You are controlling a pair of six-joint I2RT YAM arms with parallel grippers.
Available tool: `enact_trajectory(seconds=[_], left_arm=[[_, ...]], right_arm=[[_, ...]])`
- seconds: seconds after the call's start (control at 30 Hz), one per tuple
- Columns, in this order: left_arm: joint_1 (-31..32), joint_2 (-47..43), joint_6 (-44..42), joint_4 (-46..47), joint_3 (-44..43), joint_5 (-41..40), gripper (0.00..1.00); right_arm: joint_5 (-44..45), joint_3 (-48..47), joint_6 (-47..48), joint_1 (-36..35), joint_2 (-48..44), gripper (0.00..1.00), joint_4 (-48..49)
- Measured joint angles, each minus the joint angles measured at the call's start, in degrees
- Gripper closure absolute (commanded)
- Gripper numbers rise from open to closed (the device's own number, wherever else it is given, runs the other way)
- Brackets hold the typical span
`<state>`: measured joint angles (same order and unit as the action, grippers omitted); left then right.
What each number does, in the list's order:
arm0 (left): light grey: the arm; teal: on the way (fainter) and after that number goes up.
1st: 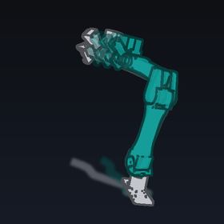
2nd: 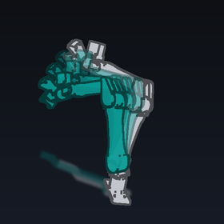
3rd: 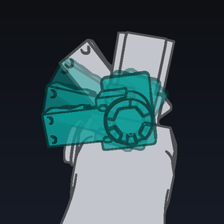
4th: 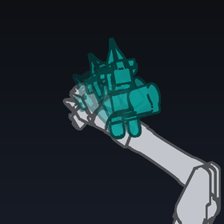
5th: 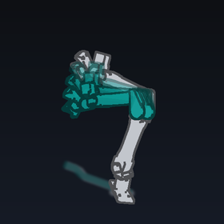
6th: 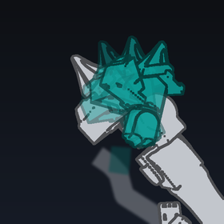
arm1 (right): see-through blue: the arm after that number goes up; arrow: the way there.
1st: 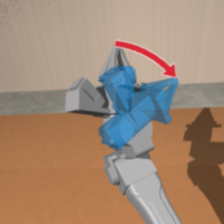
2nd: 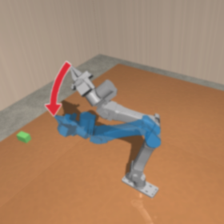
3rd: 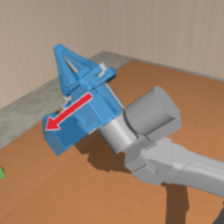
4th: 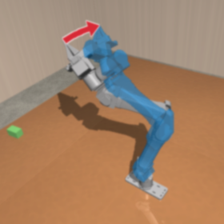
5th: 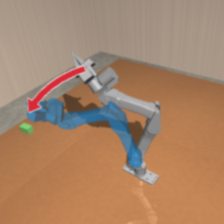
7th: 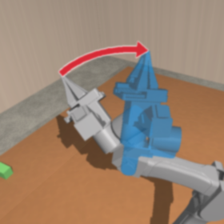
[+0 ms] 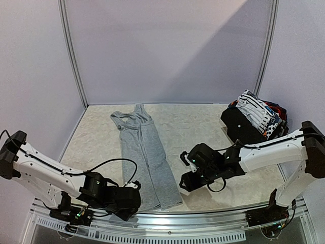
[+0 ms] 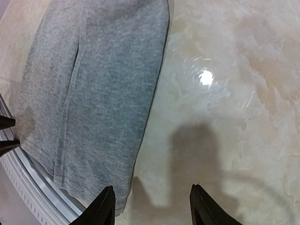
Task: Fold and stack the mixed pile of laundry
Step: Pick up the rectangle-folded tank top from the center of the board.
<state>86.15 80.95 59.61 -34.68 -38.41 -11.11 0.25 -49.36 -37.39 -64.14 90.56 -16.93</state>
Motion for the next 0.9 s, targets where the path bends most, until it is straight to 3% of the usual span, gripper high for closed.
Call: enact_trajectory(seconds=[0.17,0.33,0.6,0.9], left_arm=[[0.15,1.77,0.24,1.33,-0.15,-0.20,0.80],[0.48,3.23,0.24,1.55,-1.31,-0.26,0.88],[0.59,4.20,0.07,1.38,-1.95,-1.20,0.90],[0.85,4.28,0.07,1.27,-1.95,-1.64,0.92]], right_arm=[[-0.42,0.66,-1.27,-3.48,-0.04,0.47,-0.17],[-2.03,1.60,-1.81,-6.27,-0.09,0.52,0.72],[-4.28,4.68,-4.20,-8.17,1.07,0.57,3.89],[-4.96,4.98,-5.66,-8.50,2.78,0.56,8.17]])
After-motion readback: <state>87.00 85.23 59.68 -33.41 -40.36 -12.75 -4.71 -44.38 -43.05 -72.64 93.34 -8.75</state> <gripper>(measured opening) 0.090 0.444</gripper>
